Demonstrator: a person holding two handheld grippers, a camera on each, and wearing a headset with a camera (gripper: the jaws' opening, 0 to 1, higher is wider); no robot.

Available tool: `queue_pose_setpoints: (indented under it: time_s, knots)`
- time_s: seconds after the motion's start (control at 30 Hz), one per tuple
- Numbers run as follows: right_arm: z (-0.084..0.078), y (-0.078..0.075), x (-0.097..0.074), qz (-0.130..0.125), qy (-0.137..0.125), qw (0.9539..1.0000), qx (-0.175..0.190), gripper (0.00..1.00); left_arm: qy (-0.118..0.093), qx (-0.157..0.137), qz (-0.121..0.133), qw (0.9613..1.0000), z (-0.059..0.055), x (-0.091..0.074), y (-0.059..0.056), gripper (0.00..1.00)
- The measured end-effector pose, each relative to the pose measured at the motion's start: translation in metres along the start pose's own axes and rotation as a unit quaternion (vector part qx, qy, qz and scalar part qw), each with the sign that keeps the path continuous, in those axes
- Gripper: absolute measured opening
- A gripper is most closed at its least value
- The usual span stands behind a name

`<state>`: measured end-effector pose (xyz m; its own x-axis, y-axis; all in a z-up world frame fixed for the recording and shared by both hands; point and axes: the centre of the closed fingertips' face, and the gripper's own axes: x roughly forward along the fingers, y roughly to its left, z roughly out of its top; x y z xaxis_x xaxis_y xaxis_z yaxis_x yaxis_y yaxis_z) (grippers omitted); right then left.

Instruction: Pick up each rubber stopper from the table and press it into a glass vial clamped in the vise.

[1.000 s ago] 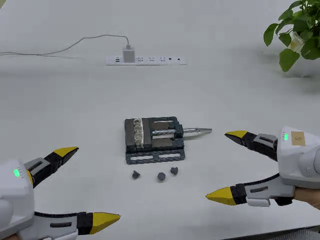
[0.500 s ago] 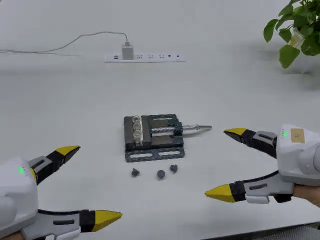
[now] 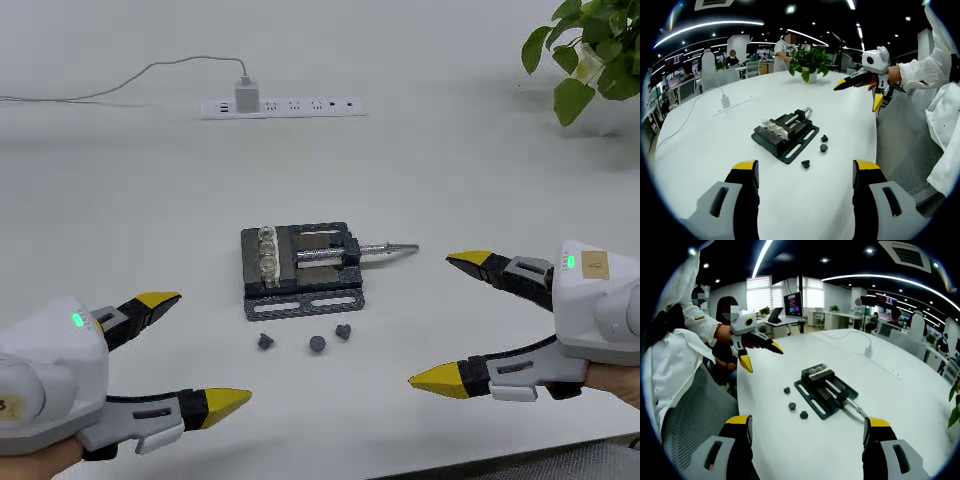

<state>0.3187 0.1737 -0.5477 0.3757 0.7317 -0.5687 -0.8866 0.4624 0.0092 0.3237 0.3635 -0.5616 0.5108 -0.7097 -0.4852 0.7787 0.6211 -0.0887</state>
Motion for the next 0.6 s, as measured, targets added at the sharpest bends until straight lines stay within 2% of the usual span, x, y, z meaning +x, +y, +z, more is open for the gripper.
queue_pose_setpoints:
  time_s: [0.27, 0.6]
  knots:
    - [0.000, -0.002, -0.002, -0.002, -0.001, 1.0000, 0.002, 0.90, 0.026, -0.020, 0.011, 0.9994, -0.009, 0.016, 0.006, 0.57]
    - [0.000, -0.004, -0.005, -0.006, -0.002, 1.0000, 0.005, 0.90, 0.063, -0.045, 0.015, 0.9968, -0.025, 0.033, 0.003, 0.44]
